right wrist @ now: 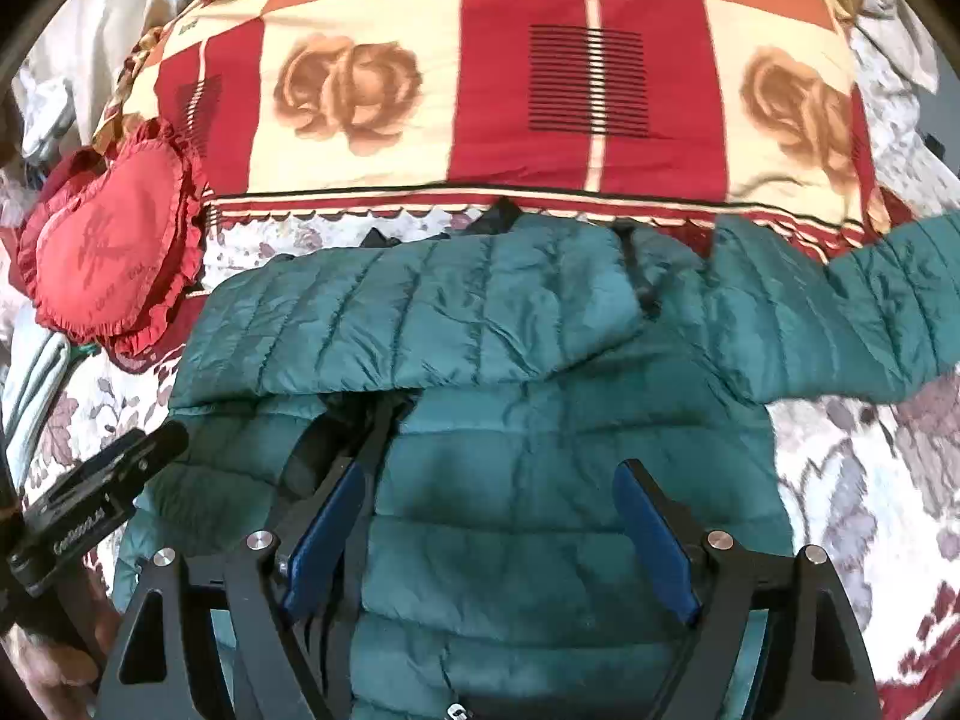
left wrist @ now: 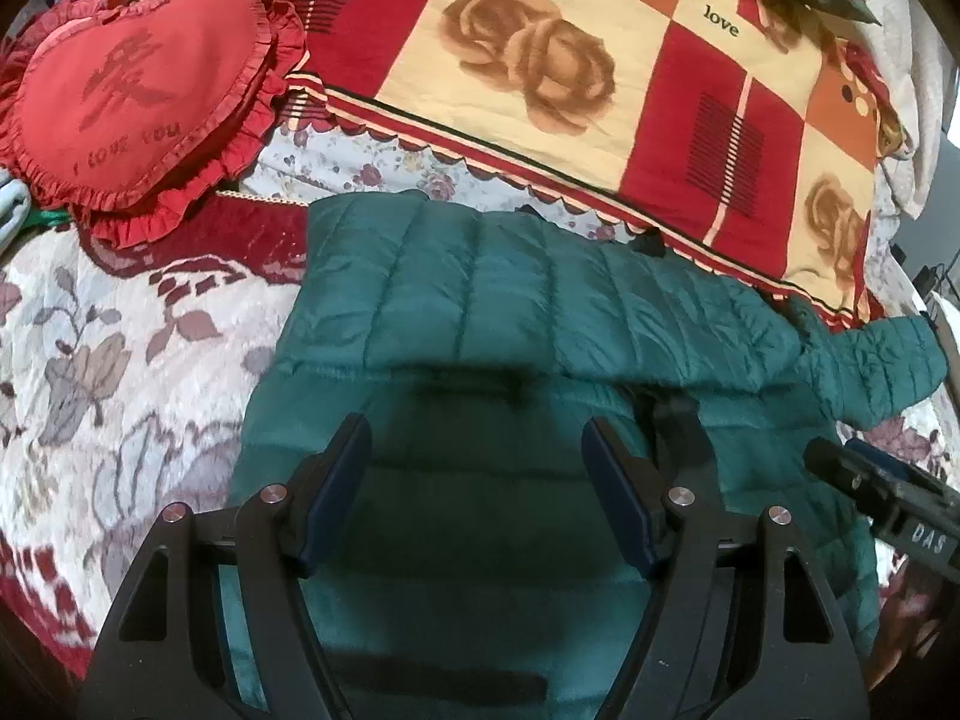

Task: Fold large clothes
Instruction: 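Move the right tool to the cuff of the other sleeve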

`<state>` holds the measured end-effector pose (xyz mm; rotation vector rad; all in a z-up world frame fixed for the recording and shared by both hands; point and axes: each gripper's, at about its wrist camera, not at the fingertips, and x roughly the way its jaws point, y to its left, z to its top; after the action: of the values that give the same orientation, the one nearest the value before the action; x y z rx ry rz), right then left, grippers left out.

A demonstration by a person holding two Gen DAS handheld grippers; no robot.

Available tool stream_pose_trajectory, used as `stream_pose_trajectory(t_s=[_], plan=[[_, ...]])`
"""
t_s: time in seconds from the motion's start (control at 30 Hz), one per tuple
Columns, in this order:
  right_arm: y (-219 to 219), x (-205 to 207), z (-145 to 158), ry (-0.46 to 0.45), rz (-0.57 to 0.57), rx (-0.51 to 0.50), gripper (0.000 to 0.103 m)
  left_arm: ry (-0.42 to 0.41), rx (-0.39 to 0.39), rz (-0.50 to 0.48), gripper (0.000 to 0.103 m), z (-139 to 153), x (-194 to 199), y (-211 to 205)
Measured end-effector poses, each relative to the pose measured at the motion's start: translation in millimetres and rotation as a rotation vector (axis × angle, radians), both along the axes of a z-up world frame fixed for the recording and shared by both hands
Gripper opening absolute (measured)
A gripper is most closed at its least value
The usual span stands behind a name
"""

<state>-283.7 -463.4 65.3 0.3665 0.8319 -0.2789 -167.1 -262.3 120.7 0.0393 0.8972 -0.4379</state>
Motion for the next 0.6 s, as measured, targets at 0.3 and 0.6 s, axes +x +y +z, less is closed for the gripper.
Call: stream_pose_trajectory(t_s=[0.3,0.6], plan=[[-31.6,-24.4,-0.1,-0.001,-0.079,-0.006,0.083,-0.024,0.002,0.022,0.073,2.0,-32.7,9.4],[-78.1,-40.4,8.5,-0.006,-0.152,-0.067,0.083,-0.002,-0.017,0.052,0.073,-4.6,-47.6,21.2]])
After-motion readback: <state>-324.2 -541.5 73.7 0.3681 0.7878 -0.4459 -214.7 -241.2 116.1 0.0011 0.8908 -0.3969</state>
